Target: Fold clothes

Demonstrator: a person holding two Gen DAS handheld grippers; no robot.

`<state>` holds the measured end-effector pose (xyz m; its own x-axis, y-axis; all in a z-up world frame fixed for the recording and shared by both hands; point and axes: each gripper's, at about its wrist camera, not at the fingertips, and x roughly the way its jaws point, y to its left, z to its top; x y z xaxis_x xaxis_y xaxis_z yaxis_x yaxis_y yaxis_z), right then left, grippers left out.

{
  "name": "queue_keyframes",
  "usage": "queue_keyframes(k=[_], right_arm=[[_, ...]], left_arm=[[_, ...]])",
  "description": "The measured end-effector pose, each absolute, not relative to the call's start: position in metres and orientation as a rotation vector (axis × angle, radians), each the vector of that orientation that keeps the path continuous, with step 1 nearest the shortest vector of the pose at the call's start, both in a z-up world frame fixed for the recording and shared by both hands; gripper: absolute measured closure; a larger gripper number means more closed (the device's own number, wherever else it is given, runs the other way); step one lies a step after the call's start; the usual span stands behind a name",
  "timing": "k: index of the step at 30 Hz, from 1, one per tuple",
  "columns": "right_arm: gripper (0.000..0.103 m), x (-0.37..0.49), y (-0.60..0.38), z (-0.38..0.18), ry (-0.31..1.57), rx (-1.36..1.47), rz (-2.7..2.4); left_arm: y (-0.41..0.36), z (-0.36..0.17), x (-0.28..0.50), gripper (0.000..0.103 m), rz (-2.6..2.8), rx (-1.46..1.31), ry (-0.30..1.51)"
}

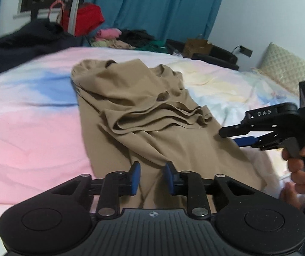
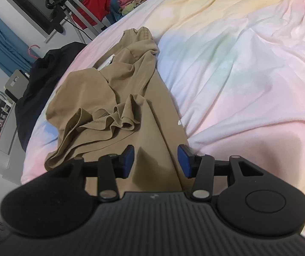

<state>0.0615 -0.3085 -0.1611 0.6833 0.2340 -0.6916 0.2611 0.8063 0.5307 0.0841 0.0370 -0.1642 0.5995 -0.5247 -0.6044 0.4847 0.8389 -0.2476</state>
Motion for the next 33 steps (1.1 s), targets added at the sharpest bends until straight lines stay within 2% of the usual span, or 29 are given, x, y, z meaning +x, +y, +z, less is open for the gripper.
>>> queue_keyframes(k=[7, 8, 9, 10, 12, 13, 15, 18, 26, 27, 28, 29, 30, 33], right_arm=[[0.055, 0.065, -0.308, -0.168, 0.855, 0.668, 0.0], [0.055, 0.066, -0.307, -0.17, 0.86, 0.667, 0.001], [0.055, 0.067, -0.306, -0.171, 0.864, 0.664, 0.003], [0.055, 0.068, -0.305, -0.171, 0.866, 0.655, 0.01], [0.057, 0.069, -0.303, -0.172, 0.868, 0.63, 0.019], [0.059, 0.068, -0.303, -0.172, 0.864, 0.628, 0.02], [0.085, 0.068, -0.303, -0.171, 0.862, 0.62, 0.015], [0.094, 0.064, -0.305, -0.166, 0.834, 0.617, 0.014], [0.097, 0.057, -0.307, -0.152, 0.765, 0.566, -0.021], [0.097, 0.057, -0.307, -0.152, 0.764, 0.574, -0.018], [0.097, 0.057, -0.307, -0.153, 0.764, 0.582, -0.015], [0.097, 0.057, -0.308, -0.154, 0.764, 0.589, -0.012], [0.097, 0.057, -0.308, -0.154, 0.763, 0.597, -0.009], [0.095, 0.056, -0.311, -0.153, 0.744, 0.64, 0.004]], left_arm=[[0.055, -0.179, 0.106, 0.075, -0.621, -0.288, 0.836], [0.055, -0.18, 0.107, 0.078, -0.622, -0.297, 0.838], [0.055, -0.181, 0.108, 0.087, -0.622, -0.302, 0.841], [0.054, -0.181, 0.109, 0.101, -0.612, -0.287, 0.848], [0.051, -0.18, 0.107, 0.102, -0.581, -0.254, 0.85], [0.051, -0.179, 0.106, 0.102, -0.567, -0.241, 0.846], [0.055, -0.174, 0.105, 0.102, -0.525, -0.242, 0.833], [0.07, -0.164, 0.104, 0.102, -0.458, -0.288, 0.808], [0.081, -0.166, 0.108, 0.102, -0.433, -0.357, 0.836], [0.081, -0.168, 0.11, 0.1, -0.434, -0.372, 0.844], [0.082, -0.169, 0.111, 0.092, -0.435, -0.389, 0.851], [0.084, -0.17, 0.112, 0.08, -0.433, -0.41, 0.852], [0.085, -0.171, 0.113, 0.074, -0.431, -0.431, 0.853], [0.091, -0.168, 0.113, 0.067, -0.439, -0.48, 0.813]])
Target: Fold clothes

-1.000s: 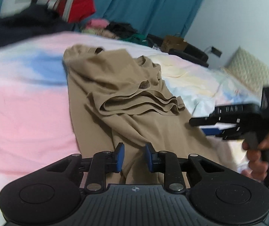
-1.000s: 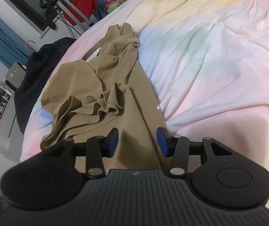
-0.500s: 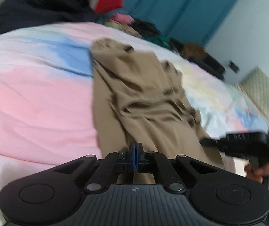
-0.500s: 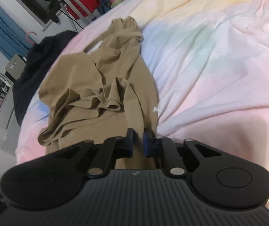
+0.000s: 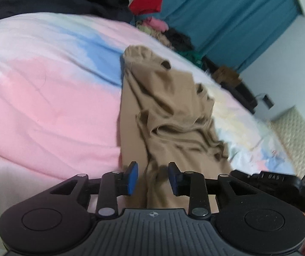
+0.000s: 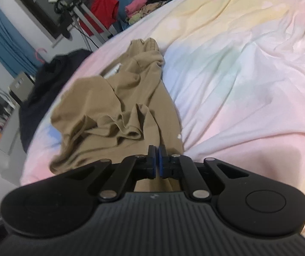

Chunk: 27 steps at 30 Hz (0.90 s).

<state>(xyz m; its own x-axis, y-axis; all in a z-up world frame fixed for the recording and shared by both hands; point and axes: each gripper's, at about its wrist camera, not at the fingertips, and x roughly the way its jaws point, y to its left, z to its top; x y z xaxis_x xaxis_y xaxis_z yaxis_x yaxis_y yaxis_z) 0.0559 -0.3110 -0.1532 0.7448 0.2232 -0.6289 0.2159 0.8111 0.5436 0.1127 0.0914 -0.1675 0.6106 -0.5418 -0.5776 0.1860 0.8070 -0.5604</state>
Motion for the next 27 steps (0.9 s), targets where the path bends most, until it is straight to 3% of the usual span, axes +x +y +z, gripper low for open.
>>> queue_keyframes(k=[7, 9, 11, 13, 16, 20, 22, 24, 27], right_arm=[[0.09, 0.049, -0.318, -0.137, 0.671, 0.697, 0.053], [0.073, 0.055, -0.313, -0.142, 0.72, 0.675, 0.051], [0.039, 0.06, -0.309, -0.149, 0.762, 0.678, 0.072], [0.037, 0.062, -0.306, -0.151, 0.77, 0.658, 0.063], [0.037, 0.058, -0.308, -0.149, 0.752, 0.613, 0.001], [0.041, 0.058, -0.311, -0.152, 0.751, 0.599, -0.016], [0.051, 0.065, -0.304, -0.157, 0.793, 0.577, 0.026], [0.086, 0.069, -0.294, -0.161, 0.826, 0.522, 0.036], [0.095, 0.067, -0.28, -0.158, 0.82, 0.415, 0.037]], left_arm=[[0.085, -0.161, 0.121, 0.05, -0.536, -0.498, 0.757], [0.076, -0.166, 0.125, 0.05, -0.549, -0.466, 0.781], [0.068, -0.169, 0.127, 0.051, -0.551, -0.425, 0.803], [0.065, -0.173, 0.129, 0.055, -0.538, -0.394, 0.816], [0.064, -0.178, 0.131, 0.063, -0.52, -0.371, 0.829], [0.067, -0.181, 0.133, 0.089, -0.509, -0.371, 0.835], [0.069, -0.177, 0.13, 0.094, -0.51, -0.37, 0.819], [0.07, -0.172, 0.127, 0.098, -0.512, -0.37, 0.803], [0.074, -0.164, 0.122, 0.099, -0.513, -0.384, 0.775]])
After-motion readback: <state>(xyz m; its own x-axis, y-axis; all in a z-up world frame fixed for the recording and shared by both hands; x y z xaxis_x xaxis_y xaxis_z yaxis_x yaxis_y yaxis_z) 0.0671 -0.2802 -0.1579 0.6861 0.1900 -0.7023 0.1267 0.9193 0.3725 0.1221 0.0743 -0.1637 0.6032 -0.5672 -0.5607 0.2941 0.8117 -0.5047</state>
